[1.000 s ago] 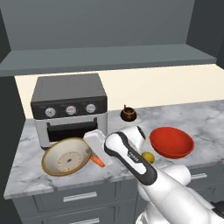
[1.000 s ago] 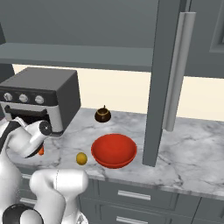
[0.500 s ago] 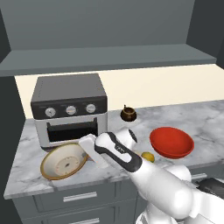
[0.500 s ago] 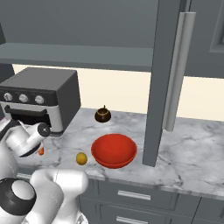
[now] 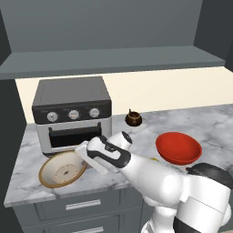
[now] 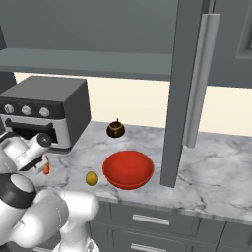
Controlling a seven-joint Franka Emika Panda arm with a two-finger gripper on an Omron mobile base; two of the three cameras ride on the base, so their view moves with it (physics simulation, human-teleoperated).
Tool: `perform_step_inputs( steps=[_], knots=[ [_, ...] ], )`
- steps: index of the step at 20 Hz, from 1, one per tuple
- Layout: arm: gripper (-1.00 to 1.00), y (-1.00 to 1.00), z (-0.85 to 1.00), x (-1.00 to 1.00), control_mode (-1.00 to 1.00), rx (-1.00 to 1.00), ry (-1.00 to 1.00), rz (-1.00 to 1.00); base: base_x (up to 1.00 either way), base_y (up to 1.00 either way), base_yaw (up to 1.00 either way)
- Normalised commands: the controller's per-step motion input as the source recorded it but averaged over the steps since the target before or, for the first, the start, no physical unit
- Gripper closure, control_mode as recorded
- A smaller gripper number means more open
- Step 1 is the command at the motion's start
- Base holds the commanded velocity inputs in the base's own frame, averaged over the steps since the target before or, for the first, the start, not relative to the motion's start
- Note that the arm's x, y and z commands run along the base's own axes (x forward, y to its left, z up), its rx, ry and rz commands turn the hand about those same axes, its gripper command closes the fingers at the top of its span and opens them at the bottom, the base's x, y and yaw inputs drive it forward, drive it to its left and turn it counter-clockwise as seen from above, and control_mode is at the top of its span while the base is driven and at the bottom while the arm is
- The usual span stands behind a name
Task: Pick both bowls and place them on the counter. Then place the lemon in one bowl and place the carrot in the other bowl.
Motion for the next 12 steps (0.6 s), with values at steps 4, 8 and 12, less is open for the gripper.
perform_step_inputs(
  steps=[4, 8, 12],
  knots=[
    [-1.0, 0.08, -0.12, 0.0, -1.0, -0.04, 0.02, 0.0, 0.0, 0.0, 0.0],
    [-1.0, 0.0, 0.0, 0.0, -1.0, 0.0, 0.0, 0.0, 0.0, 0.0, 0.0],
    [-1.0, -0.26, 0.03, -0.03, -1.0, 0.0, 0.0, 0.0, 0.0, 0.0, 0.0]
  ],
)
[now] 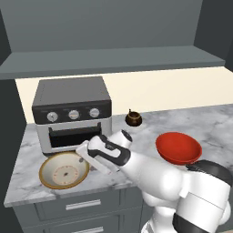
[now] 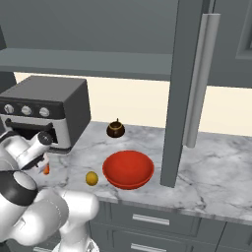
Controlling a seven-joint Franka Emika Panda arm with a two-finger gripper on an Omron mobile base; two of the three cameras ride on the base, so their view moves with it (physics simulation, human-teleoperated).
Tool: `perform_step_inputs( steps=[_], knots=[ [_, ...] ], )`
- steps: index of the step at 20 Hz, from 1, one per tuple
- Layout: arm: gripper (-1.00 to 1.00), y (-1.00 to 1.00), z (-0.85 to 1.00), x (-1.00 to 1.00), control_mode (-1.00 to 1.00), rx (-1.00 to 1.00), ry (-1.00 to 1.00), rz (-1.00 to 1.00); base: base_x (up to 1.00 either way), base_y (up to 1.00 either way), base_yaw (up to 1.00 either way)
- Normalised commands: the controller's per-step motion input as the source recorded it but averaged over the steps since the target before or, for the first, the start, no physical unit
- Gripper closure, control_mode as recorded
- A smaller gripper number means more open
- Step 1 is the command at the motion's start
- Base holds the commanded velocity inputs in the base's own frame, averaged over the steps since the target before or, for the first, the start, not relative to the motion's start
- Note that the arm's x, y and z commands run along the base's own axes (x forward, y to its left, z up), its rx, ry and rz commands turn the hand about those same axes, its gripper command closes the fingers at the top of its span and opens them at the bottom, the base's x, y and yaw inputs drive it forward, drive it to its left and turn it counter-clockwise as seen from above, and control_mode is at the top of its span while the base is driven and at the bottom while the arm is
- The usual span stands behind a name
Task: Pick both bowls and place them on the counter. Then place the lemon in one bowl and place the carrot in the other bowl.
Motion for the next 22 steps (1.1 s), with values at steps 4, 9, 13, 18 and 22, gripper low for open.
perform_step_inputs(
  steps=[4, 9, 13, 18, 22],
  knots=[
    [-1.0, -0.53, 0.0, -0.12, -1.0, -0.01, 0.03, -0.04, 0.0, 0.0, 0.0],
    [-1.0, -0.44, 0.24, -0.24, -1.0, -0.07, 0.03, -0.06, 0.0, 0.0, 0.0],
    [-1.0, -0.27, 0.37, -0.27, -1.0, -0.21, 0.0, 0.01, 0.0, 0.0, 0.0],
    [-1.0, -0.13, 0.35, -0.05, -1.0, -0.27, -0.1, 0.17, 0.0, 0.0, 0.0],
    [-1.0, -0.07, 0.09, 0.0, -1.0, -0.28, -0.07, 0.25, 0.0, 0.0, 0.0]
  ],
)
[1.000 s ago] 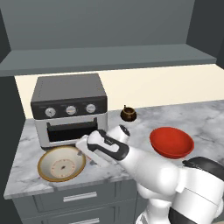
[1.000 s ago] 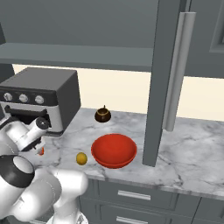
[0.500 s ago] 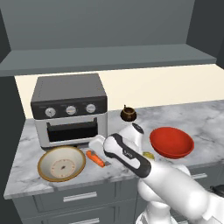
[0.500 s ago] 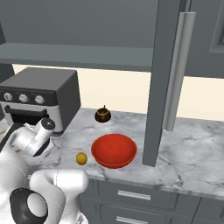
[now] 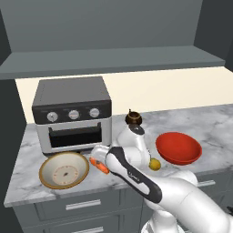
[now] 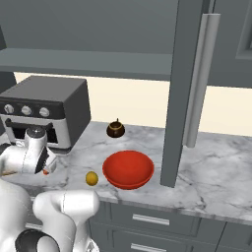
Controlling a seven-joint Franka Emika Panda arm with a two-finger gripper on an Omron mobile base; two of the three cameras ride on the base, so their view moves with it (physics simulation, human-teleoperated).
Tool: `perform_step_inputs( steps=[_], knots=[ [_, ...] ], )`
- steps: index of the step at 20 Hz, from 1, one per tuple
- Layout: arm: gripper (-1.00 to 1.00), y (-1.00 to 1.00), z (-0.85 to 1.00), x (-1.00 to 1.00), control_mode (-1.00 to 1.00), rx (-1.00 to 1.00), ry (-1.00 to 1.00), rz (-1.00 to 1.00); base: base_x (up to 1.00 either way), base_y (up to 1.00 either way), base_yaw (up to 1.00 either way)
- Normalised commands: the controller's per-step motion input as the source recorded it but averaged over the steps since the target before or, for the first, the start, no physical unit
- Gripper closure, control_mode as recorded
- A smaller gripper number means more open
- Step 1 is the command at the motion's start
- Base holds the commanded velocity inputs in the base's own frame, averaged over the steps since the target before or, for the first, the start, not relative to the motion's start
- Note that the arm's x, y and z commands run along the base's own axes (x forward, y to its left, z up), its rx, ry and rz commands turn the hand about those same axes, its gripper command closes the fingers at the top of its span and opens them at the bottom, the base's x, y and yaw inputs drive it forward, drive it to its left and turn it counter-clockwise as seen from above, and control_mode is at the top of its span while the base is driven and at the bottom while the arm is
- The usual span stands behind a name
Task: Pick both bowls and place them on the counter. Then place the lemon in one bowl and place the carrot in the other bowl.
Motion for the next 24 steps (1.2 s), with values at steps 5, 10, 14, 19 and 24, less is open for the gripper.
perform_step_inputs(
  steps=[5, 10, 14, 19, 24],
  knots=[
    [-1.0, -0.28, 0.0, 0.0, -1.0, -0.23, 0.0, 0.2, 0.0, 0.0, 0.0],
    [-1.0, -0.23, -0.17, 0.07, -1.0, -0.14, 0.01, 0.21, 0.0, 0.0, 0.0],
    [-1.0, -0.03, -0.33, 0.2, -1.0, -0.08, 0.0, 0.05, 0.0, 0.0, 0.0],
    [-1.0, 0.07, -0.24, 0.31, -1.0, -0.11, 0.0, 0.11, 0.0, 0.0, 0.0],
    [-1.0, 0.22, -0.1, 0.23, -1.0, -0.07, 0.0, 0.13, 0.0, 0.0, 0.0]
  ],
)
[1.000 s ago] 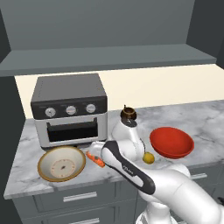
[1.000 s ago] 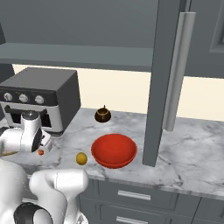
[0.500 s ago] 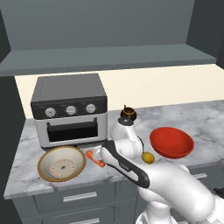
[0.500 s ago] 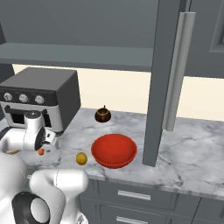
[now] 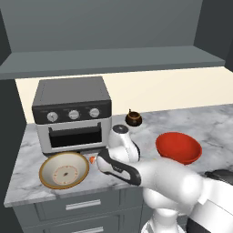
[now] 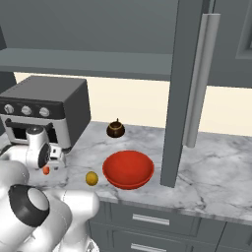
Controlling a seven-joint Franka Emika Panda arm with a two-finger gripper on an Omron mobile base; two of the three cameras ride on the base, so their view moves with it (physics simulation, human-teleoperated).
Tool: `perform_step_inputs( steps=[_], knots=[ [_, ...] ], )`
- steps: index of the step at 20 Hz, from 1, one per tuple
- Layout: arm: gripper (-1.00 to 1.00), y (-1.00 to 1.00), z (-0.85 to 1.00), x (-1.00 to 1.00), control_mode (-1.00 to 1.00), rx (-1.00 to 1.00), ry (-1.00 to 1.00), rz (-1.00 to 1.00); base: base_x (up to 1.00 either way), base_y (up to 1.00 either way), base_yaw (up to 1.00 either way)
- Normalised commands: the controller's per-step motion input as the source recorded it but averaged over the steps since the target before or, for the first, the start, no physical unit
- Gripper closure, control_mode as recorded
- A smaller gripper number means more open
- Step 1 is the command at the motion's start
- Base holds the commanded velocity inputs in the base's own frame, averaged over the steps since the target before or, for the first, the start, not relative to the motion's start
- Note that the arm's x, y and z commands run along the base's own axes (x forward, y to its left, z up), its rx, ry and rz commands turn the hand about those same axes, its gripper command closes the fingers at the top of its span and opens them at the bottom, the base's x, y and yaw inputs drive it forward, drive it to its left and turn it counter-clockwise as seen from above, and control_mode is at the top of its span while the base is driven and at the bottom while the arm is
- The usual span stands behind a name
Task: Pick both bowls and place them on the counter. Then place the lemon in one bowl and place the carrot in the other bowl.
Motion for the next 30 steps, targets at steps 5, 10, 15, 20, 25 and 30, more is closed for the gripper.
perform_step_inputs(
  steps=[5, 10, 15, 20, 25, 30],
  knots=[
    [-1.0, 0.18, -0.07, 0.22, -1.0, -0.07, 0.0, 0.1, 0.0, 0.0, 0.0],
    [-1.0, 0.02, -0.24, 0.05, -1.0, -0.07, 0.02, 0.04, 0.0, 0.0, 0.0],
    [-1.0, 0.02, -0.24, 0.01, -1.0, -0.03, 0.01, 0.04, 0.0, 0.0, 0.0],
    [1.0, 0.01, -0.27, 0.01, -1.0, 0.0, 0.0, 0.02, 0.0, 0.0, 0.0],
    [1.0, 0.0, -0.06, 0.0, -1.0, 0.0, 0.01, 0.0, 0.0, 0.0, 0.0],
    [1.0, -0.03, 0.02, -0.03, -1.0, 0.0, 0.06, 0.0, 0.0, 0.0, 0.0]
  ],
)
